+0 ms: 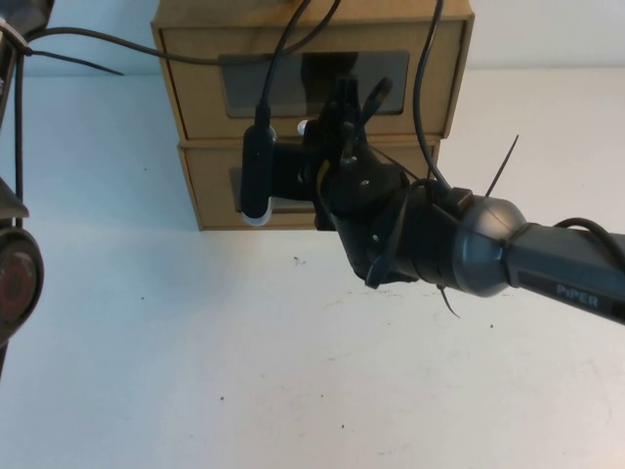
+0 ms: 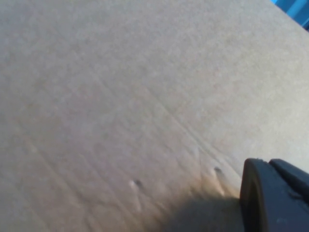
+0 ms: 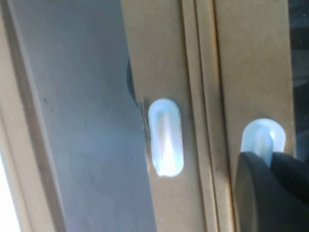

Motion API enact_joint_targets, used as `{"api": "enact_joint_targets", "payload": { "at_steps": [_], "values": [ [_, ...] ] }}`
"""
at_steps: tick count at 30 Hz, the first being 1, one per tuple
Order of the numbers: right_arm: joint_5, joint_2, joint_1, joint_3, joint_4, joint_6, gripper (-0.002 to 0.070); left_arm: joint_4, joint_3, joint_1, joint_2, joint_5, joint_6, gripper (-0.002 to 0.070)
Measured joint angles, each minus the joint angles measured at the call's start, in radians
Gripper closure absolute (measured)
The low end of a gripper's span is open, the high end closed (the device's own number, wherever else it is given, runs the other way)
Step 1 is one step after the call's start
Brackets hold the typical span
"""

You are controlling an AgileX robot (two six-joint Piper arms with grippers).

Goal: Open the shoe box
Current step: 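Pull the top drawer of the cardboard box fully open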

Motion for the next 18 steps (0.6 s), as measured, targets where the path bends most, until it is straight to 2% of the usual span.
{"api": "enact_joint_targets", "payload": {
  "at_steps": [12, 18],
  "values": [
    [0.010, -0.150, 0.040, 0.201, 0.006, 0.044, 0.0669, 0.000, 0.000, 0.000, 0.000, 0.002, -0.008, 0.0680],
    [0.010, -0.166, 0.043, 0.219, 0.012, 0.052, 0.0670, 0.000, 0.000, 0.000, 0.000, 0.002, -0.008, 0.0680]
  ]
}}
